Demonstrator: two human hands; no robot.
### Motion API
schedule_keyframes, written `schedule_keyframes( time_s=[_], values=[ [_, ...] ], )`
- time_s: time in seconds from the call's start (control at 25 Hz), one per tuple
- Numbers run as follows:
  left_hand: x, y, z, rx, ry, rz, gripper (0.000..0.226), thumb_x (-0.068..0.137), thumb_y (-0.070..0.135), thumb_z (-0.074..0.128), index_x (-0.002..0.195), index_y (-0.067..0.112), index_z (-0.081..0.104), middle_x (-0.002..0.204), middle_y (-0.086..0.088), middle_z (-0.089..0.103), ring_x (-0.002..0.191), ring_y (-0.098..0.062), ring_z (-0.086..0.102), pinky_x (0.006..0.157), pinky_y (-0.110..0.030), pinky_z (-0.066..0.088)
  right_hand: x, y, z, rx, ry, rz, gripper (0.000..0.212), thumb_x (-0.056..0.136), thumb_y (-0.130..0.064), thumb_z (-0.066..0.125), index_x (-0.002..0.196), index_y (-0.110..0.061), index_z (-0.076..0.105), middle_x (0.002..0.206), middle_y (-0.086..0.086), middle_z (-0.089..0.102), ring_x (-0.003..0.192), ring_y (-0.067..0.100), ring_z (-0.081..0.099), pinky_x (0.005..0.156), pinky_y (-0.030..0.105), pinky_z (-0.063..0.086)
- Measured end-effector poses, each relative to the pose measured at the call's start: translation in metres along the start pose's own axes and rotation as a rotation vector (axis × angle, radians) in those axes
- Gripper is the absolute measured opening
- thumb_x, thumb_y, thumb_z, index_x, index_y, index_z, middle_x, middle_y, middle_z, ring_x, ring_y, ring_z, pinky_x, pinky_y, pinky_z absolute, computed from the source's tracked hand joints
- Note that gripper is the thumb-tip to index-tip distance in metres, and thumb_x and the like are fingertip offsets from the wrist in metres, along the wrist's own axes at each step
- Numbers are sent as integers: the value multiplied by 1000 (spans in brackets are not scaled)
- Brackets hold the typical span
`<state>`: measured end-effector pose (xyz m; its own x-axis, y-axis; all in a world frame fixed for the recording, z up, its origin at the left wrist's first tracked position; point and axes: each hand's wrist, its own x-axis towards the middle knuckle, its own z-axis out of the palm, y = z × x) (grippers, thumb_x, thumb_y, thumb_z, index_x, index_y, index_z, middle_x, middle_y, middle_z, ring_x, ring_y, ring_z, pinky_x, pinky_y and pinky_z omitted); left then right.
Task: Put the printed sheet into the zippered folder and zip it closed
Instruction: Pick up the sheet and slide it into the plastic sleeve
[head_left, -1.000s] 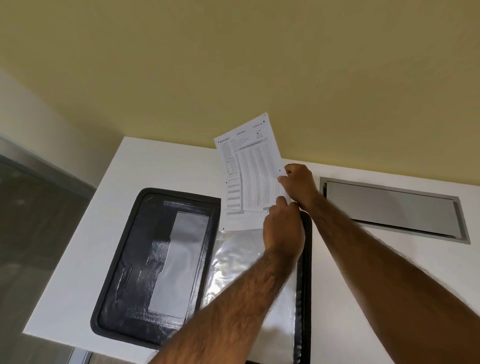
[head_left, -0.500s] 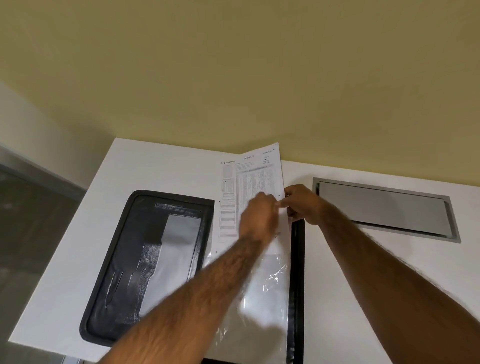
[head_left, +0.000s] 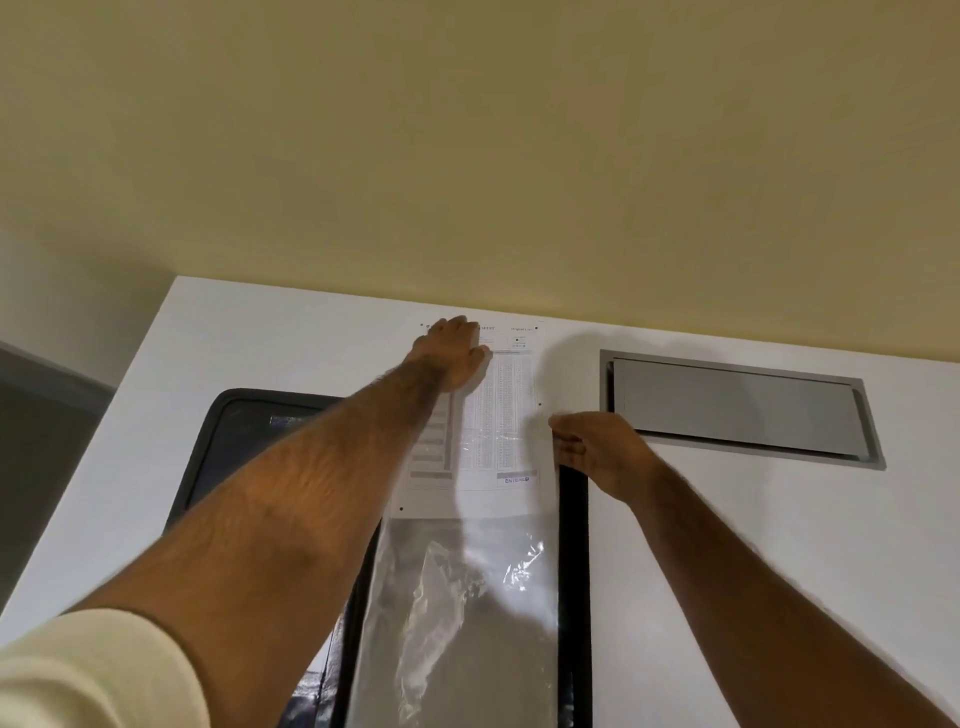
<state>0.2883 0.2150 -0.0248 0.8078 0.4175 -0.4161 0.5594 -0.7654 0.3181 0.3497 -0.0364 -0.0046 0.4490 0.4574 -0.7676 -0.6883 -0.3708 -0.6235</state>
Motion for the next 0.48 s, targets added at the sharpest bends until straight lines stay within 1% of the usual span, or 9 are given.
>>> schedule_keyframes(
  time_s=[0.08, 0.16, 0.28, 0.4, 0.44, 0.48],
  values=[
    [3, 3, 1, 78, 47, 62, 54, 104, 45, 37, 147, 12, 43, 155, -7, 39, 141, -29, 36, 111, -49, 37, -3, 11, 0, 86, 85, 11, 29, 86, 3, 68, 114, 12, 66, 108, 22, 73, 91, 32, 72, 75, 37, 60],
    [7, 9, 2, 104, 58, 100, 57, 104, 47, 36, 149, 13, 40, 159, -6, 35, 145, -28, 31, 115, -49, 31, -6, 18, 4, 100, 155, 33, 25, 84, 7, 69, 109, 11, 67, 106, 21, 74, 90, 32, 73, 71, 36, 60],
    [15, 13, 2, 150, 41, 120, 60, 104, 50, 34, 152, 14, 37, 161, -5, 32, 149, -27, 25, 118, -50, 25, -3, 22, 11, 57, 261, 26, 13, 85, 8, 67, 98, 7, 67, 101, 20, 75, 83, 31, 74, 72, 40, 62],
    [21, 13, 0, 163, 40, 134, 61, 103, 52, 34, 151, 14, 38, 158, -6, 35, 147, -27, 28, 119, -50, 24, 1, 25, 18, 27, 326, 5, 8, 87, 9, 59, 92, 8, 65, 94, 24, 70, 80, 37, 68, 83, 50, 61],
    [22, 13, -1, 163, 50, 133, 60, 103, 53, 35, 149, 14, 40, 155, -8, 38, 145, -29, 32, 118, -49, 25, 1, 26, 20, 12, 333, -9, 9, 87, 9, 55, 88, 5, 64, 90, 25, 67, 78, 36, 64, 83, 50, 59],
    [23, 13, -2, 164, 67, 126, 59, 103, 53, 35, 147, 15, 43, 150, -10, 42, 140, -31, 37, 117, -48, 26, 1, 27, 22, -5, 340, -26, 12, 87, 8, 53, 85, 2, 63, 87, 24, 64, 75, 34, 60, 78, 49, 56]
  ],
)
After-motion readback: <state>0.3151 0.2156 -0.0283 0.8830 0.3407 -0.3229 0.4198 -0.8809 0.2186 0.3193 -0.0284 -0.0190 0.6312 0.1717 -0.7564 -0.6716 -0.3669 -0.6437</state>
